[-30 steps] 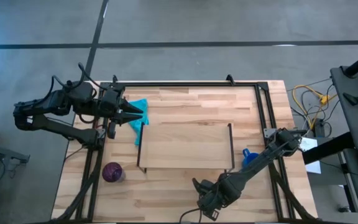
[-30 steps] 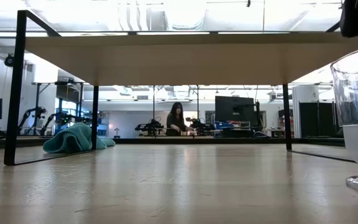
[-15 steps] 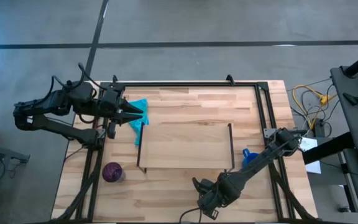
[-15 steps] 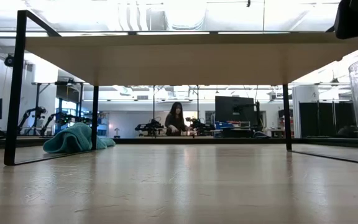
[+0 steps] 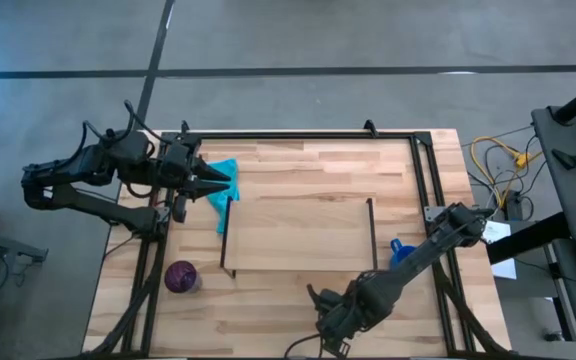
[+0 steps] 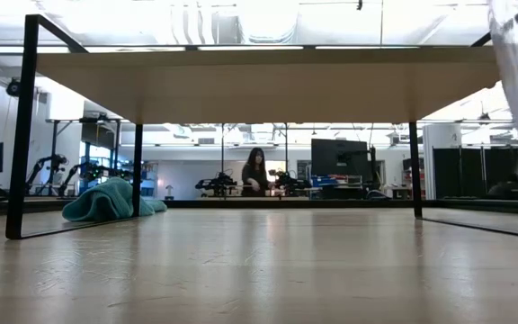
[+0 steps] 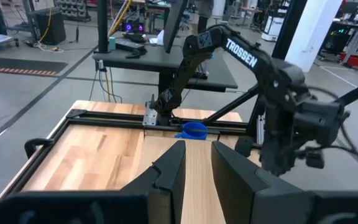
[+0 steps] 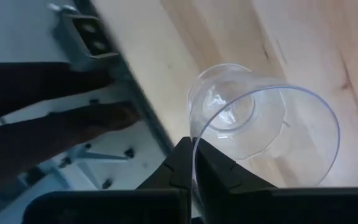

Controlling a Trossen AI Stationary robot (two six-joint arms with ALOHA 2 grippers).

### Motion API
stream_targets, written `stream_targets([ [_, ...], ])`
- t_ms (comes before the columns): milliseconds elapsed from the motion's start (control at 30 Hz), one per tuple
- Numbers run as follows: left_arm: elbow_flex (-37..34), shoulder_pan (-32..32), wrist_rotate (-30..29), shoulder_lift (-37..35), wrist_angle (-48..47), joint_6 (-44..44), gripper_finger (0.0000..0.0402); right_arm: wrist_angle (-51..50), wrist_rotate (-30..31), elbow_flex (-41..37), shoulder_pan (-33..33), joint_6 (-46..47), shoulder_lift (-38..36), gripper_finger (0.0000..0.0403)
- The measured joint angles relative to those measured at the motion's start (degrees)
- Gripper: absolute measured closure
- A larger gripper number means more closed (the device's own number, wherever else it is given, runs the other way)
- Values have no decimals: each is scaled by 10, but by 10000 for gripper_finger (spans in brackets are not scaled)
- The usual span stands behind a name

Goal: Stack small to large cups/mugs on shelf
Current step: Put the transparent cup on the shelf

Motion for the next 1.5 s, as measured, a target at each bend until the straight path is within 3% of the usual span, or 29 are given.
stream_targets([
  [267,0,0,0,1,1,-2,338,-139,4,103,-2,-1,-1,394],
  [500,0,0,0,0,3,-2,338,-186,6,190,-24,-3,0,394],
  [700,0,0,0,0,6,-2,338,-202,6,221,-47,-49,5,394],
  [933,0,0,0,-2,2,-1,338,-293,9,248,-68,-74,5,394],
  [1267,0,0,0,0,5,25,338,-296,122,317,-105,-160,4,394],
  [1500,0,0,0,0,1,25,338,-296,130,324,-145,-241,4,394],
])
